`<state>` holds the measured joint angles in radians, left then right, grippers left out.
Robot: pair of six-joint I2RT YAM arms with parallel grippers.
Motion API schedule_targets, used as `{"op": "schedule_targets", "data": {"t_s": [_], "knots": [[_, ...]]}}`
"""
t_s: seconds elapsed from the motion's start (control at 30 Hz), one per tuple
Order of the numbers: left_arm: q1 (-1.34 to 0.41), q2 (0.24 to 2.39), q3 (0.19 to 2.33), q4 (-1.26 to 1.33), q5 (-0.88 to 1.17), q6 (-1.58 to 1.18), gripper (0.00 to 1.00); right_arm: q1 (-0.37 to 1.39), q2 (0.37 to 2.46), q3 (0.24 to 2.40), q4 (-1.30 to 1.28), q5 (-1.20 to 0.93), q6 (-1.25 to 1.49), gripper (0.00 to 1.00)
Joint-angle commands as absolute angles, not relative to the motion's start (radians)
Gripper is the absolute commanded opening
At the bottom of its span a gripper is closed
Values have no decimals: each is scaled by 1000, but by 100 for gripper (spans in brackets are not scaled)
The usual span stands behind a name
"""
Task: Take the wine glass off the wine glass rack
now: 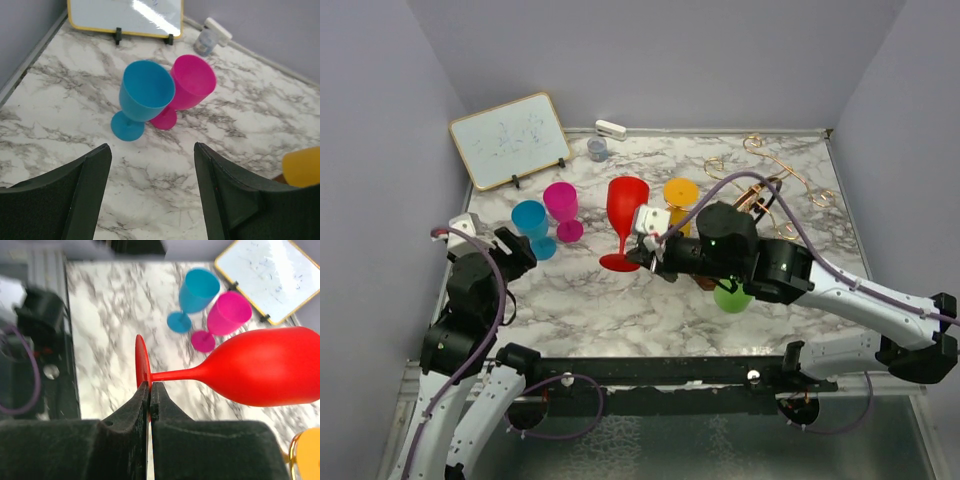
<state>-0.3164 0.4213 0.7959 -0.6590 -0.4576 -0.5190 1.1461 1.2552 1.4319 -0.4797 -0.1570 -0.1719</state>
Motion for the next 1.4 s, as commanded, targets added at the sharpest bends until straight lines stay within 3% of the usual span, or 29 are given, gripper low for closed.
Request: {"op": "schedule_targets", "data": {"t_s": [0.0,0.23,0.37,0.6,0.8,1.37], "knots": [[-319,447,954,-735,-325,-577,72,1308,1177,1253,-358,223,-460,1],[-319,538,1132,-837,-73,-582,76,1492,1151,992,-184,453,-697,1],[-319,573,1154,-856,77,-581,76,1596,1172,848,-28,617,-891,1],[-319,607,1152,-875,265,-568,76,1681,1224,669,239,714,-1175,1],[-321,603,1123,-873,323,-580,76,1733,1307,559,433,762,-1370,1],[-326,582,1011,-879,403,-574,75,1782,1480,512,696,801,-1586,1]]}}
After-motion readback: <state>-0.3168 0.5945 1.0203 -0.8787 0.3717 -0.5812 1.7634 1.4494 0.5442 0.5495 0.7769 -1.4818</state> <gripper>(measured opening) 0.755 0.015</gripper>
